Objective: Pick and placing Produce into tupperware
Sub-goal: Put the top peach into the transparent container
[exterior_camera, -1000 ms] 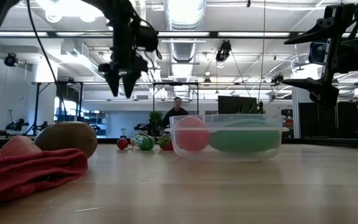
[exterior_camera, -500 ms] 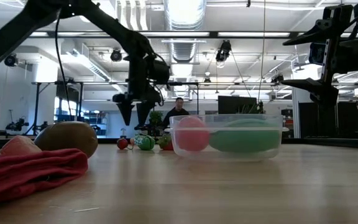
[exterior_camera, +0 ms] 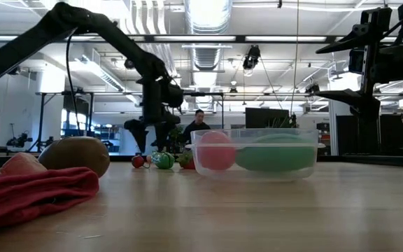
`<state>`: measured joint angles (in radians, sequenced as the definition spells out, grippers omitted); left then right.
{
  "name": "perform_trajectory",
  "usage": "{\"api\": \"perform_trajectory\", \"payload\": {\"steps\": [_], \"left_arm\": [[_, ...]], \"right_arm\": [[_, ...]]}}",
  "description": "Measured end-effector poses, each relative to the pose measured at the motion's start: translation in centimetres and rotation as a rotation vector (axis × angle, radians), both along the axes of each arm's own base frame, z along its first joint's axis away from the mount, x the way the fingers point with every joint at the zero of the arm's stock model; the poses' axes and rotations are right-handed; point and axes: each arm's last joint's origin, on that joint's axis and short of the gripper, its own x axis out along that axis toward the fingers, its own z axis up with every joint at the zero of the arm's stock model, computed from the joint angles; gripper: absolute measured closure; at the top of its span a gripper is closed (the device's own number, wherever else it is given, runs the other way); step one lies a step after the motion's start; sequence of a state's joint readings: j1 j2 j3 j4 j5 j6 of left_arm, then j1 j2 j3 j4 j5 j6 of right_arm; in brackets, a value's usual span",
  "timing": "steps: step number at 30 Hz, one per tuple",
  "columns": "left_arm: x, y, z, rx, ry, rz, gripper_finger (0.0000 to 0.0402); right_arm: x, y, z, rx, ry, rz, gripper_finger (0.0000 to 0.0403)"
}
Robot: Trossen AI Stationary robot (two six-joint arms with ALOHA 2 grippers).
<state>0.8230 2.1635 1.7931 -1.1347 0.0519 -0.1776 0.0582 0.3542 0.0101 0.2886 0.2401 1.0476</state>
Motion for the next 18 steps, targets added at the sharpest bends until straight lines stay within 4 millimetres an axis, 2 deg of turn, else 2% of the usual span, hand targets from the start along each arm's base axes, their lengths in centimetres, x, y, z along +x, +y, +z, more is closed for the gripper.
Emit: {"api": "perform_trajectory", "payload": {"steps": [9,18], "left_arm": [[-0.5,1.0,-1.1,-0.01,0.008,0.024,0.0071],[-0.3,1.2,-1.8,-0.002,0.008,0.024,0.0143]], "right_arm": [[0.0,0.0,0.0,0.025,-0.003,-0.018,0.0051],[0.0,-0.1,0.0,0.024,-0.004,-0.029,0.0051]]}}
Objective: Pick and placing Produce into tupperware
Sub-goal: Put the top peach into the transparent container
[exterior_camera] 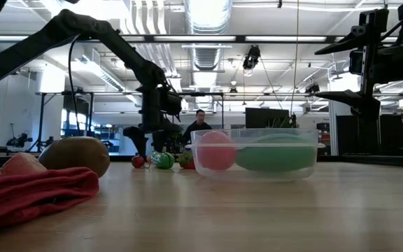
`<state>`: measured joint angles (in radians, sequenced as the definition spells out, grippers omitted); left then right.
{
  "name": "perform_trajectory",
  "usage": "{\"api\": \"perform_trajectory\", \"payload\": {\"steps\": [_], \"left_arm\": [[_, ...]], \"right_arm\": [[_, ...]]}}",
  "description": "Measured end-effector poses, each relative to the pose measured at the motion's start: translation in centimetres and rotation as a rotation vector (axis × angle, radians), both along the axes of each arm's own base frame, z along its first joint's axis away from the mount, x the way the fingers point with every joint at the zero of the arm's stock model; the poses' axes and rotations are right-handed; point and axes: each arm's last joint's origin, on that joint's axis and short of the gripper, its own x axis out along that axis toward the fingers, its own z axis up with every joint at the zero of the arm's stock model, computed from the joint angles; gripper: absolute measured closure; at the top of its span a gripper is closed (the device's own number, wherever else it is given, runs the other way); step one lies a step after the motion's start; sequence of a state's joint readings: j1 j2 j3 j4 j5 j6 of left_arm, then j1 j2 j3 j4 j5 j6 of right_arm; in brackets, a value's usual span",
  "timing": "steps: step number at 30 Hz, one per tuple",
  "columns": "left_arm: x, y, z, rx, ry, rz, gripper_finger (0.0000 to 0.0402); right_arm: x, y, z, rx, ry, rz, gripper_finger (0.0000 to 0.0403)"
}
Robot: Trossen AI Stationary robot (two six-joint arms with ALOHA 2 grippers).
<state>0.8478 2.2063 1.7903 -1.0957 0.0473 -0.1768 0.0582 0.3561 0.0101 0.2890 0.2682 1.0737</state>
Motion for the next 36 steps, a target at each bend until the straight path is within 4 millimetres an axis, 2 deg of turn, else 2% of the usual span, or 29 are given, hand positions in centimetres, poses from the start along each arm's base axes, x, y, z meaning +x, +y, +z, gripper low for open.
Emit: {"api": "perform_trajectory", "payload": {"steps": [8,19,36], "left_arm": [[0.4,0.3,-0.1,0.04,-0.034,0.0,0.0189],[0.1,0.0,-0.9,0.021,-0.012,-0.002,0.0234],[0.0,-0.2,-1.0,0.023,0.018,-0.002,0.0307]], "right_arm": [[0.0,0.0,0.0,0.0,0.0,-0.004,0.0051],[0.0,-0.1,0.0,0.001,-0.001,-0.019,0.0051],[0.0,-0.1,0.0,-0.001,0.0,-0.022,0.0051]]}}
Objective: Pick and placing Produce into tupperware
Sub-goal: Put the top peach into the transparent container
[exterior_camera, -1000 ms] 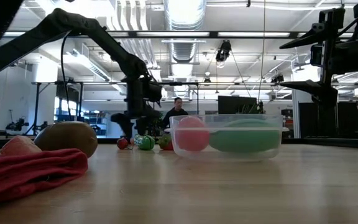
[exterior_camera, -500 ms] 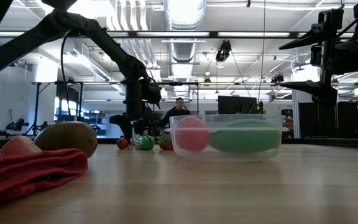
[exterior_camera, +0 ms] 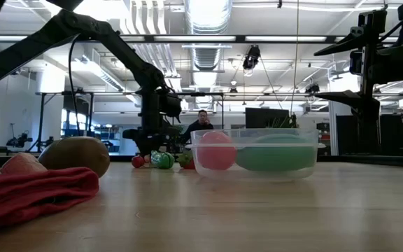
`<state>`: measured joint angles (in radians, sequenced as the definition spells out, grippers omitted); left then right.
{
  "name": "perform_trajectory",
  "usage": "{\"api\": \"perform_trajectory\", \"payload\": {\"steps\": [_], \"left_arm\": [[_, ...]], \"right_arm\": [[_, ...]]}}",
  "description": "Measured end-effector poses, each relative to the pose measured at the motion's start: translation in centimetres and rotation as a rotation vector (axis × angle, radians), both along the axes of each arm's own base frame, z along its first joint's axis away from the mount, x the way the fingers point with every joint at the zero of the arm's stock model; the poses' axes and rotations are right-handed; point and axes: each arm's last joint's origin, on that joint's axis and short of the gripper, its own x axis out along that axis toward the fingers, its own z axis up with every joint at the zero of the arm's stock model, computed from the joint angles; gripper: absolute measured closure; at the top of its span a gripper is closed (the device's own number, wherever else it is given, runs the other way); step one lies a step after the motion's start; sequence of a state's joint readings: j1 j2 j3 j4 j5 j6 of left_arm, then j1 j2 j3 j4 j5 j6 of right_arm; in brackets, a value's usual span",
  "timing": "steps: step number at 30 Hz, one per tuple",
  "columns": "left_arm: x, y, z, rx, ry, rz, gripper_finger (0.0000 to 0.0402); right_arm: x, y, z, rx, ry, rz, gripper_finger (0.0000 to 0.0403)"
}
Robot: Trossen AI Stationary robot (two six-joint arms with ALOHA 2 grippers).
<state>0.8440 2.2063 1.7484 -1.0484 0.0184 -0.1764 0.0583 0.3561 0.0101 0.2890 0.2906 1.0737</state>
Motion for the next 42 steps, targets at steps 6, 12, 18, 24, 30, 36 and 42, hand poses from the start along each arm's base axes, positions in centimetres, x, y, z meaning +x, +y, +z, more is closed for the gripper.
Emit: {"api": "perform_trajectory", "payload": {"steps": [6,12,18,24,30,36,42], "left_arm": [[0.0,-0.8,0.2,-0.051,0.038,-0.036,0.0309],[1.0,-3.0,2.7,-0.023,0.025,-0.146,0.0309],[4.5,-10.3,8.8,0.04,-0.176,-0.654,0.0309],[8.2,-19.8,13.1,0.226,-0.364,-1.251,0.0309],[11.7,-25.7,12.2,0.286,-0.463,-1.409,0.0309],[13.6,-28.3,7.9,0.131,-0.39,-1.315,0.0309],[14.9,-29.8,6.5,0.118,-0.413,-1.258,0.03]], "right_arm": [[0.0,0.0,0.0,0.0,0.0,0.0,0.0051],[0.0,0.0,0.0,0.003,-0.001,0.0,0.0051],[0.0,0.0,0.0,0.004,-0.001,-0.001,0.0051],[0.0,0.0,0.0,0.002,0.001,-0.001,0.0051],[0.0,0.0,0.0,0.0,0.002,0.003,0.0051],[0.0,0.2,0.0,0.003,0.005,0.059,0.0051],[0.0,0.3,-0.2,0.007,0.021,0.117,0.0051]]}}
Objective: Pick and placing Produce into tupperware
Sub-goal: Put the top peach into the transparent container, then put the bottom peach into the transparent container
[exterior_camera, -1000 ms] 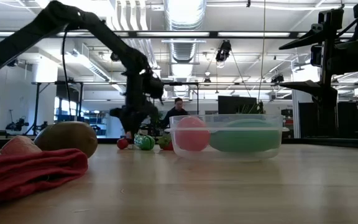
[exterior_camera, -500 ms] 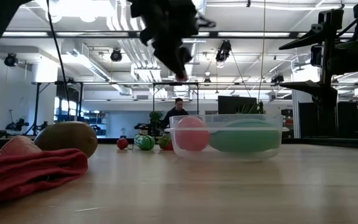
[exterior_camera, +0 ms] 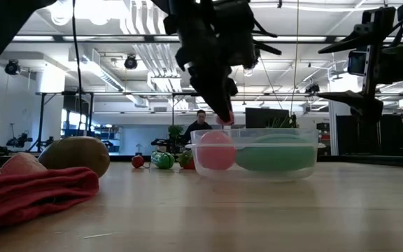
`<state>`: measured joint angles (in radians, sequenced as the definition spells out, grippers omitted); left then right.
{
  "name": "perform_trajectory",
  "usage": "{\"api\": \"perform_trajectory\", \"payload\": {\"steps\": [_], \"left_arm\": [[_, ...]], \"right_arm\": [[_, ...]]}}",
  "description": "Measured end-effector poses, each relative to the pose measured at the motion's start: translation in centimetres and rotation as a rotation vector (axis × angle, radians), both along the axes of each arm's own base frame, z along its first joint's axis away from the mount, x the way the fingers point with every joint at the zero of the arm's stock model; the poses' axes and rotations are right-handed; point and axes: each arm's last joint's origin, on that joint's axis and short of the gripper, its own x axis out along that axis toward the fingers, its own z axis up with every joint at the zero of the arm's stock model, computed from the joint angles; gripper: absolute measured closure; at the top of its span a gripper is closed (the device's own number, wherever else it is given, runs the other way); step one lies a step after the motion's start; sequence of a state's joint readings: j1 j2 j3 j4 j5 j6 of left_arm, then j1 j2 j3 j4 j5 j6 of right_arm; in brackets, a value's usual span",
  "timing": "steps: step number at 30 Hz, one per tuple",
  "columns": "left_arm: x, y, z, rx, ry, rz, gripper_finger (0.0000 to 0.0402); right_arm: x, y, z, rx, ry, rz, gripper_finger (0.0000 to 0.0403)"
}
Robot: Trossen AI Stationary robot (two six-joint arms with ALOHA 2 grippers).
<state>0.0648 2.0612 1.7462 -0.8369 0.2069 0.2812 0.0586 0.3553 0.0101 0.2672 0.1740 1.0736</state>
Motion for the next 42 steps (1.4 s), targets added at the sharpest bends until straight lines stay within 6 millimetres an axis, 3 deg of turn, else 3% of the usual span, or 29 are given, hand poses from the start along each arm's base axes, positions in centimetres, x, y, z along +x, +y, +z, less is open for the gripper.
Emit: {"api": "perform_trajectory", "payload": {"steps": [12,15,19,23,31,36,42], "left_arm": [[0.0,-0.7,0.0,-0.024,0.029,0.117,0.0198],[-1.4,-0.6,0.5,-0.063,0.149,0.242,0.0189],[-4.6,-1.0,1.9,-0.094,0.398,0.534,0.0187],[-7.2,-3.5,4.1,-0.126,0.469,0.776,0.0187],[-12.7,-8.1,6.7,-0.131,0.37,1.072,0.0187],[-15.7,-9.7,5.6,-0.209,0.348,1.235,0.0187],[-16.7,-13.9,2.9,-0.394,0.287,1.287,0.0187]], "right_arm": [[0.0,0.1,-0.1,0.001,0.013,0.021,0.0051],[0.0,0.1,-0.1,0.002,0.013,0.023,0.0051],[0.0,0.1,-0.1,0.004,0.014,0.026,0.0051],[0.0,0.1,-0.3,0.002,0.03,0.027,0.0051],[0.0,0.1,-0.6,0.016,0.061,0.024,0.0051],[0.0,0.0,-0.6,0.06,0.056,0.01,0.0051],[0.0,0.0,-0.6,0.076,0.054,0.008,0.0051]]}}
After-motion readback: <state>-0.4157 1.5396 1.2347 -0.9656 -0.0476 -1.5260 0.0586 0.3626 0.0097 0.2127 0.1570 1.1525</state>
